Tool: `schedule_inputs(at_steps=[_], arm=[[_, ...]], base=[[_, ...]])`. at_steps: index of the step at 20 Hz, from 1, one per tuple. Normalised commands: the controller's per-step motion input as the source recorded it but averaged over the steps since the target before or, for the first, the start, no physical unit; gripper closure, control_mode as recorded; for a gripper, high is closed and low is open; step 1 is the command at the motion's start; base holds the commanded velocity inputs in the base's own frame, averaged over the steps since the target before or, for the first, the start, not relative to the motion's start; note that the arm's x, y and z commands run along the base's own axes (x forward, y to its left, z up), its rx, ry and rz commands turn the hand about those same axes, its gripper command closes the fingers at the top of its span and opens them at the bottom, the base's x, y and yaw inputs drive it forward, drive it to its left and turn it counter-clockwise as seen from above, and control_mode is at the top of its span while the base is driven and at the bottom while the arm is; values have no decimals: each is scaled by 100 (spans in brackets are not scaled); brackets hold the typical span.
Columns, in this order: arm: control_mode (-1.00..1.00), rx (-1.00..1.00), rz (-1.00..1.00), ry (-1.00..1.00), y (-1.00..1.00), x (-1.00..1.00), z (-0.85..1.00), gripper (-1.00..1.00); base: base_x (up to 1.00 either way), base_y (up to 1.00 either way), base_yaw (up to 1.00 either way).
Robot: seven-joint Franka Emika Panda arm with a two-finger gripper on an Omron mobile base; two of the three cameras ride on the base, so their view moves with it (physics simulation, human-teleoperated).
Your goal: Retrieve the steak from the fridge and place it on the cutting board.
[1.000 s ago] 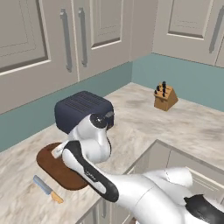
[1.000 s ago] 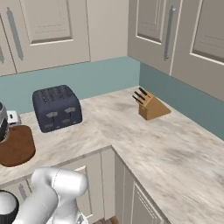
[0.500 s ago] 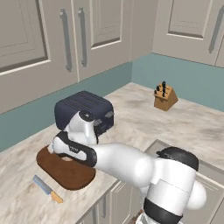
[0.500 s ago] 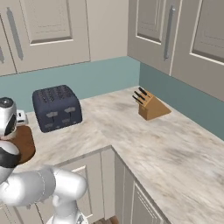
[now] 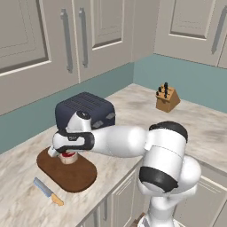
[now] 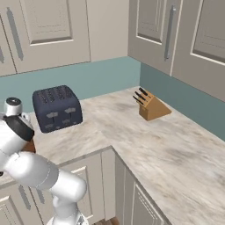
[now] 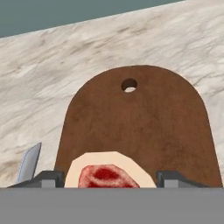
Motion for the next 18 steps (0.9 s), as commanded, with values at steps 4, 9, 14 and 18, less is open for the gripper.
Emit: schedule_inputs(at_steps=[4, 9, 14, 18], arm=[[-100, 0, 1, 0, 2, -5, 0, 100], [-100, 0, 0, 0, 0, -4, -7, 100], [-100, 0, 0, -1, 0, -17, -26, 100], [-100, 0, 0, -5, 0, -14, -28, 100]], base=[[0, 0, 0], [0, 0, 0], [0, 0, 0], [0, 0, 0]])
